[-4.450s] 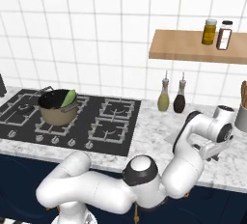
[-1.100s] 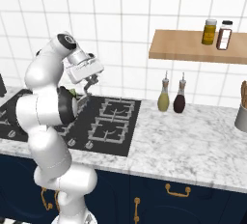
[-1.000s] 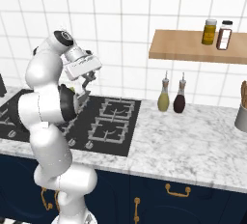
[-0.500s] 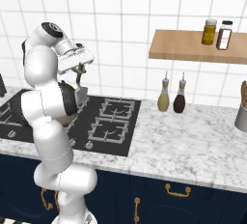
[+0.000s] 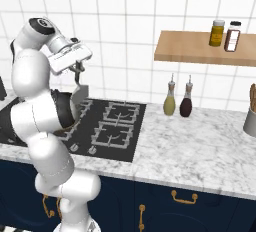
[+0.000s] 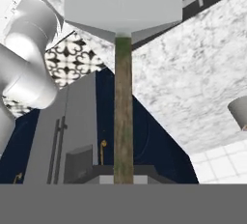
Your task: Put the corn and broccoli in the pot. Retrieve the spatula and lightly stir the vegetables in the pot.
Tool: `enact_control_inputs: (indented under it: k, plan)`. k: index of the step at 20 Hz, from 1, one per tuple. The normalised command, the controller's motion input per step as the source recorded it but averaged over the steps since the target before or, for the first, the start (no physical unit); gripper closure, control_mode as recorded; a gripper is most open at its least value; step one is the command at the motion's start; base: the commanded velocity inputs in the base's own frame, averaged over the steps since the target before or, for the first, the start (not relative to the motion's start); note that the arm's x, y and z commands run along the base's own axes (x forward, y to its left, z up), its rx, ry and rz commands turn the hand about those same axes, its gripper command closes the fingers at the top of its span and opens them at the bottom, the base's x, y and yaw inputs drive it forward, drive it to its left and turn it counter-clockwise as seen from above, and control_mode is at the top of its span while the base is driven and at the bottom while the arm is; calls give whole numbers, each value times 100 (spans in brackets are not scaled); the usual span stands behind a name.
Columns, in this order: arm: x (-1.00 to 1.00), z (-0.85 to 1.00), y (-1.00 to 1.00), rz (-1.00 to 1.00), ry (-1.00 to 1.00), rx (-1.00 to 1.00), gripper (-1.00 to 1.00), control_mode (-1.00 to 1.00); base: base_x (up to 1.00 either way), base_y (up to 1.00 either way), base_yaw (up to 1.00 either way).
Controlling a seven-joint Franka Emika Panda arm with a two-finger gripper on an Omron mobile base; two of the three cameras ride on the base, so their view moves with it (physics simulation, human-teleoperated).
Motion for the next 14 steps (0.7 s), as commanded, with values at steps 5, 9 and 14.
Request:
enact_control_inputs:
  k: [5,9,14]
  plan:
    - [63,21,27,0,1,0,100,-100,0,0,0]
    - [72,-31,29,0,0,0,100,-100,0,0,0]
    - [48,-47,15,0,0,0,100,-100,0,0,0]
